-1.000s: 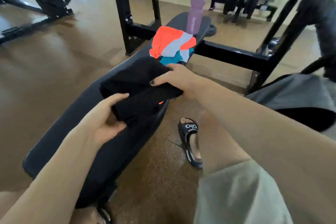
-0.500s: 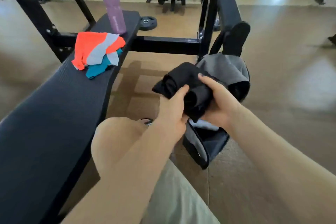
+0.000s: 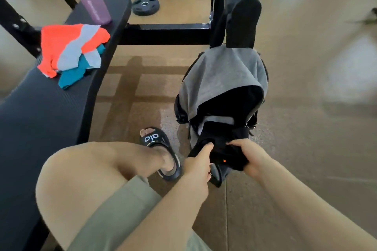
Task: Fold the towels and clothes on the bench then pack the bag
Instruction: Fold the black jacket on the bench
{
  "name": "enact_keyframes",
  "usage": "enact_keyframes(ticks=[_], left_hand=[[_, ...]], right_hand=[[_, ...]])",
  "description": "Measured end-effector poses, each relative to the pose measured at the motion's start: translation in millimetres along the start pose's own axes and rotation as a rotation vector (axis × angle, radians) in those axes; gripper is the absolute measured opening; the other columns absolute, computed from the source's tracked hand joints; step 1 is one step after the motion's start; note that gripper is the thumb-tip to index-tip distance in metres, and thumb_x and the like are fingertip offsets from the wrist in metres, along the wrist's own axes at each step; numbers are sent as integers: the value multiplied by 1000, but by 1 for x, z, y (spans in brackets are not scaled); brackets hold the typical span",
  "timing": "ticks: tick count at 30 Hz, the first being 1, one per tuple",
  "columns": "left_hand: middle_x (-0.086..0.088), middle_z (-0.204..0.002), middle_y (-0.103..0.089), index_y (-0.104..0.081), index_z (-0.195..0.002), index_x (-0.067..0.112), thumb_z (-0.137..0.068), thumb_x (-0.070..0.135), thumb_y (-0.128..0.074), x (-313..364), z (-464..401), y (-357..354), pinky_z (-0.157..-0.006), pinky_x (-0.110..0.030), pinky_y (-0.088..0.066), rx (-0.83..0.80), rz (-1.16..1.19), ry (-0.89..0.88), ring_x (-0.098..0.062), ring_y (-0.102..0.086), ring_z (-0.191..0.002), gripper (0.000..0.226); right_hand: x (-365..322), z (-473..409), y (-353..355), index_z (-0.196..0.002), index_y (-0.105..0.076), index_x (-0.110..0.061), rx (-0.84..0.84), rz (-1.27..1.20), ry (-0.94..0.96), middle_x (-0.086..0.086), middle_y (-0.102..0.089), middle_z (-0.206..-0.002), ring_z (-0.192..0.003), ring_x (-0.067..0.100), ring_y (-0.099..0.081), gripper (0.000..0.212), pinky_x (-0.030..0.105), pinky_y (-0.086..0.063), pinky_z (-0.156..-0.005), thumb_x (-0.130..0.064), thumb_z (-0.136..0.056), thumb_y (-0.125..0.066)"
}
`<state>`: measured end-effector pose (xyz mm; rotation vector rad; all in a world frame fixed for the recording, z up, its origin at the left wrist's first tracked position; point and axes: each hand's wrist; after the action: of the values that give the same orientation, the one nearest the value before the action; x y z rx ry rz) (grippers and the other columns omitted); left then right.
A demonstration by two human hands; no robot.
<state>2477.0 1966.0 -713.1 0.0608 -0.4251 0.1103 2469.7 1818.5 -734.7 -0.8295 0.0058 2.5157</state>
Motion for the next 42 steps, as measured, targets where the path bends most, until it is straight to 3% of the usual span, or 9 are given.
enact_keyframes(ticks=[4, 9, 13, 17, 20, 25, 30, 35, 42], left_hand=[[1, -126, -64, -54, -136, 26, -59, 65, -83, 26, -20, -3, -70, -35, -49, -64, 41, -43, -17, -62, -105, 92], [-8, -107, -72, -60, -127, 11, -97, 32, -65, 48, -47, -5, -74, -31, -59, -85, -27, -69, -18, -71, -94, 37], [-4, -94, -61, -57, -112, 10, -101, 17, -56, 33, -65, -7, -67, -25, -47, -113, -311, -90, -12, -56, -72, 13], [-10, -103, -58, -58, -103, 11, -100, 21, -57, 27, -68, -15, -72, -27, -47, -161, -474, -47, -19, -57, -88, 12], [-18, -108, -66, -64, -115, 6, -89, 27, -63, 27, -70, -11, -78, -33, -43, -153, -613, -114, -28, -62, -93, 34], [-10, -75, -36, -37, -83, 13, -94, 16, -54, 67, -42, 2, -65, -33, -27, -139, -726, -275, -20, -35, -68, 21], [0, -75, -36, -42, -80, 20, -98, 13, -51, 130, 6, 47, -58, -30, -26, -62, -886, -550, -15, -35, -63, 22], [-3, -131, -57, -54, -135, 18, -102, 25, -54, 185, 37, 136, -92, -30, -40, 208, -931, -817, -20, -54, -117, 34], [1, -104, -61, -56, -121, 20, -101, 27, -54, 223, 25, 264, -63, -23, -43, 447, -691, -760, -13, -59, -85, 21]], right_hand=[[-24, -27, -9, -126, -62, -6, -77, -19, 95, 24, -72, -113, -99, 40, -72, 46, 42, -62, -63, 5, -82, -65], [-50, -68, -26, -107, -66, -19, 66, 31, 287, 13, -74, -100, -91, 32, -71, 43, 43, -60, -78, 4, -73, -78], [-28, -115, -15, -129, -60, -1, 305, 577, 164, 21, -66, -126, -117, 35, -63, 47, 40, -52, -97, -14, -85, -69], [-19, -129, -17, -149, -30, 7, 332, 936, 122, 25, -44, -149, -138, 36, -43, 65, 31, -34, -109, -20, -94, -54], [-19, -121, -24, -152, -19, 4, 365, 1038, 150, 27, -32, -150, -140, 40, -37, 72, 37, -32, -112, -28, -97, -52], [-13, -67, -39, -150, -25, -5, 461, 1402, 376, 22, -38, -141, -132, 40, -40, 69, 44, -38, -105, -29, -92, -53], [-18, -4, -97, -125, -53, -11, 210, 1271, 816, 12, -57, -117, -108, 33, -57, 37, 41, -50, -83, -10, -88, -51], [-60, 40, -205, -109, -61, -18, -184, 997, 955, 0, -67, -104, -94, 17, -62, 20, 30, -49, -79, -9, -94, -54], [-108, 16, -371, -145, -41, -27, -343, 1082, 818, 3, -59, -114, -96, 21, -67, 52, 35, -61, -80, -16, -96, -56]])
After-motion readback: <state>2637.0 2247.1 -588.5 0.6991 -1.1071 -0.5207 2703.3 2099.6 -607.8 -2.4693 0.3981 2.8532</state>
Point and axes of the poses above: each hand's wrist, its own z-axis away from the middle knuckle, its own y-axis out of the back of the hand, x = y × z
